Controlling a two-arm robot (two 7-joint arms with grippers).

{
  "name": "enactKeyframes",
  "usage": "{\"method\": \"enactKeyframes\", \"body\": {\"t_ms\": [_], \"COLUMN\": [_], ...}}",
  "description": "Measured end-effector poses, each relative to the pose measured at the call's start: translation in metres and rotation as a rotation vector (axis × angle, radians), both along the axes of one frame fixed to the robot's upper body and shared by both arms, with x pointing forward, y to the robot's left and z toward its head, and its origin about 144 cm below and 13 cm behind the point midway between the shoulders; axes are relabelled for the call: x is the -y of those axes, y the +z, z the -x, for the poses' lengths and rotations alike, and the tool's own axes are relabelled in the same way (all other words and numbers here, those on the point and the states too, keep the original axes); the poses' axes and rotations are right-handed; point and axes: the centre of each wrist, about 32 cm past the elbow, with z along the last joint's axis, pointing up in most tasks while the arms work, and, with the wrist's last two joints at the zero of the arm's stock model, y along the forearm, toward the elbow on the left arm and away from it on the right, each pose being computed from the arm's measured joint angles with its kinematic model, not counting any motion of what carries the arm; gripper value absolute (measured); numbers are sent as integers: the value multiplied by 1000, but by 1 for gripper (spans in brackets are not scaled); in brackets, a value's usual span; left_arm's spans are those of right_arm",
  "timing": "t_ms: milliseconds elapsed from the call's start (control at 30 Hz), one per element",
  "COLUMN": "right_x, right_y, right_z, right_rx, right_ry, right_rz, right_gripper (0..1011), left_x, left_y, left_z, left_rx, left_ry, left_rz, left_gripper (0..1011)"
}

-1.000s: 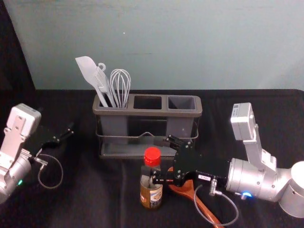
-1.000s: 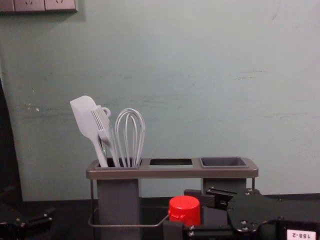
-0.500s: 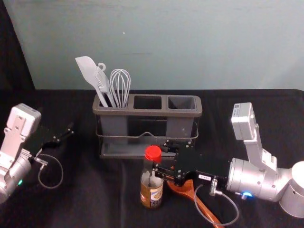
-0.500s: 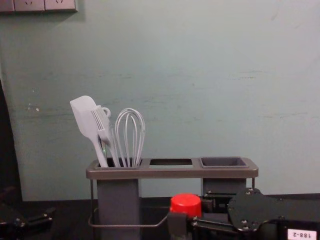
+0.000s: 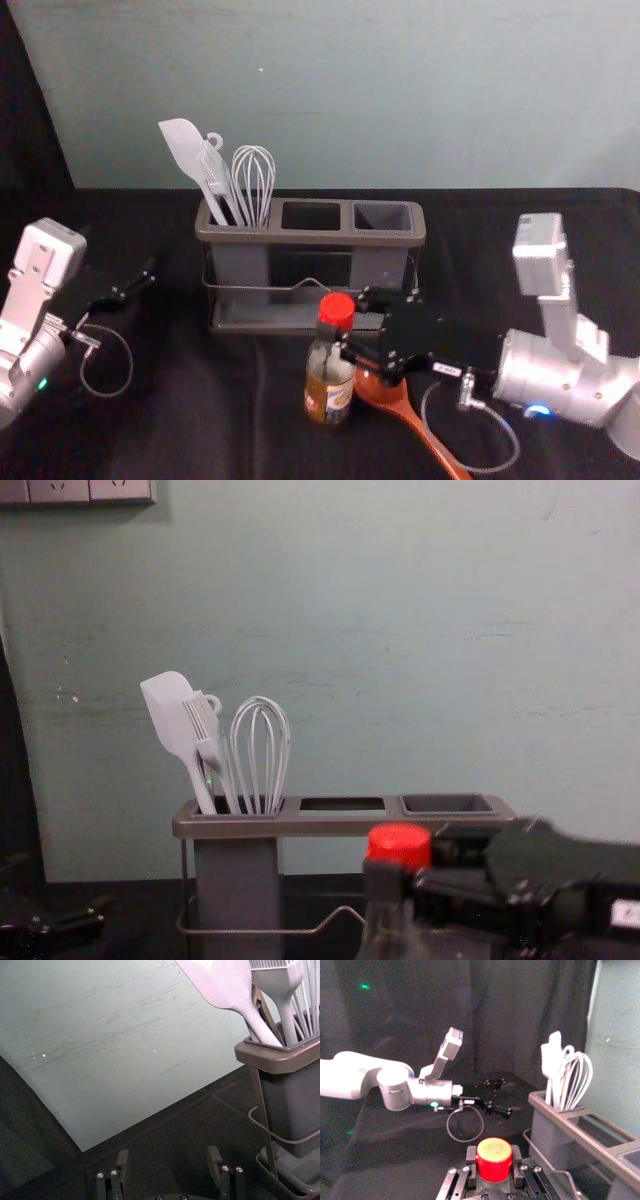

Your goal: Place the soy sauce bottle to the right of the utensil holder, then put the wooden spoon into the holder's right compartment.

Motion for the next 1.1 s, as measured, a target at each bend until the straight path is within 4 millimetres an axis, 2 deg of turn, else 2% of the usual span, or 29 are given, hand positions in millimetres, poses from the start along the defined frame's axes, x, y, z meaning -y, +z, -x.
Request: {"method": "enactKeyframes", "body": {"t_ms": [167,267,300,400,600,633,767,900,1100], "right_x": [13,29,29,51,83,90,100,110,112], "right_y": [16,24,24,25,24,23,22,24,22], "right_z": [14,27,27,38,46,46,43,27,3], "right_rx": [31,36,36,34,33,35,41,55,56], "right_ry": [-42,-87,-87,-144,-244,-274,-319,-376,-416], "right_rz": [-5,0,0,5,5,8,20,46,47], "right_gripper": [392,390,390,392,390,390,392,390,390], "left_x": [0,0,0,0,0,0,0,0,0], "left_y": [0,0,0,0,0,0,0,0,0], "left_z": [0,0,0,0,0,0,0,0,0], "left_rx": [0,0,0,0,0,0,0,0,0], "left_ry": [0,0,0,0,0,0,0,0,0], "left_rz": [0,0,0,0,0,0,0,0,0], "left_gripper": [1011,1011,1011,1011,1011,1011,1011,1011,1012]}}
